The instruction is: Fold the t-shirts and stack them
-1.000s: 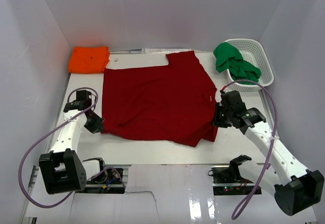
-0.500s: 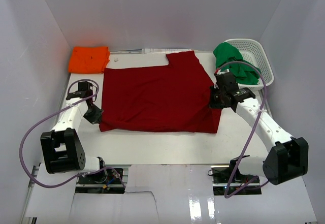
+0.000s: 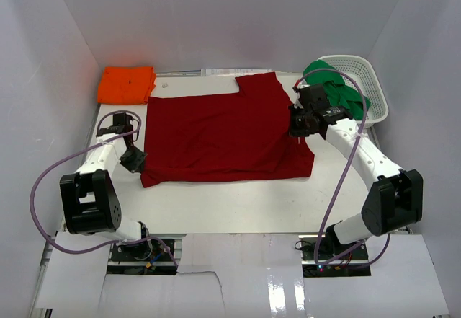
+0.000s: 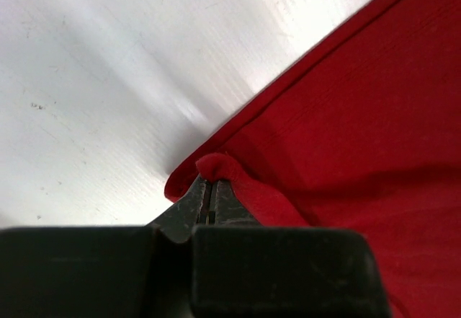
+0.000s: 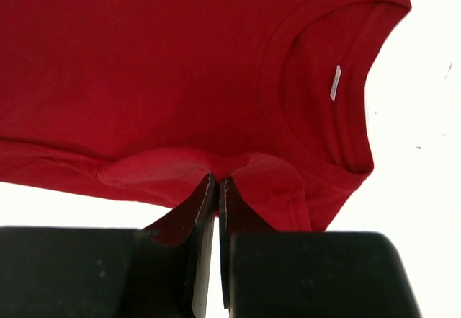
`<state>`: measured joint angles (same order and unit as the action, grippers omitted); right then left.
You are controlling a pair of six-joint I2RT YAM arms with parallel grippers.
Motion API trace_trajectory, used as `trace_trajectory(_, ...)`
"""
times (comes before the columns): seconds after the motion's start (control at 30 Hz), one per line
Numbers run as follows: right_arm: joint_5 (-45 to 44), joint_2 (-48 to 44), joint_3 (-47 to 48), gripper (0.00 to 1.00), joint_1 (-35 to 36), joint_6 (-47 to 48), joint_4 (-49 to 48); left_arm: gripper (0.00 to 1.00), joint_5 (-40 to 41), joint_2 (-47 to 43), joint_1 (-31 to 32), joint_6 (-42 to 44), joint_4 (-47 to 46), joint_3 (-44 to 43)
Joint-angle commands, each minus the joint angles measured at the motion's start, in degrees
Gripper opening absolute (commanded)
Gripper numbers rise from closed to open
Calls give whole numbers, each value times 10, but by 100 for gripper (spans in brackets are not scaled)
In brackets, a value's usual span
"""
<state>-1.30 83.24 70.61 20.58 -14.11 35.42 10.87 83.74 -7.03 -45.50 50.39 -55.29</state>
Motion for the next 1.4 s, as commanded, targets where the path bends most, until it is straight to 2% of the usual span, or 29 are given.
trace_trajectory(0.0,7,18,40,8,-3,22,-17,0,20,14,-4,1,-17,-38)
trace_trajectory(0.33,7,80,106,8,-4,35,-15,0,20,71,-3,22,-25,-96)
trace_trajectory(0.73,-2,109,146,8,-12,41,-15,0,2,128,-3,62,-27,-175)
trace_trajectory(1.0,-1,125,174,8,-23,43,-20,0,-3,151,-2,73,-28,-203)
trace_trajectory(1.13,-6,168,185,8,-24,44,-37,0,-17,185,-3,78,-36,-209)
trace_trajectory(1.17,1,176,193,9,-25,44,-44,0,-29,193,-3,87,-42,-211)
trace_trajectory(1.2,3,195,198,27,-25,44,-50,1,-45,201,-2,88,-42,-218)
trace_trajectory(1.23,-4,203,204,35,-25,44,-52,30,-53,214,1,91,-45,-220)
trace_trajectory(1.27,-12,212,215,44,-25,43,-50,50,-57,220,3,96,-48,-221)
trace_trajectory(1.3,-20,215,215,61,-24,39,-48,69,-59,222,6,104,-50,-224)
trace_trajectory(1.37,-6,207,200,72,-24,38,-60,97,-50,220,10,109,-54,-228)
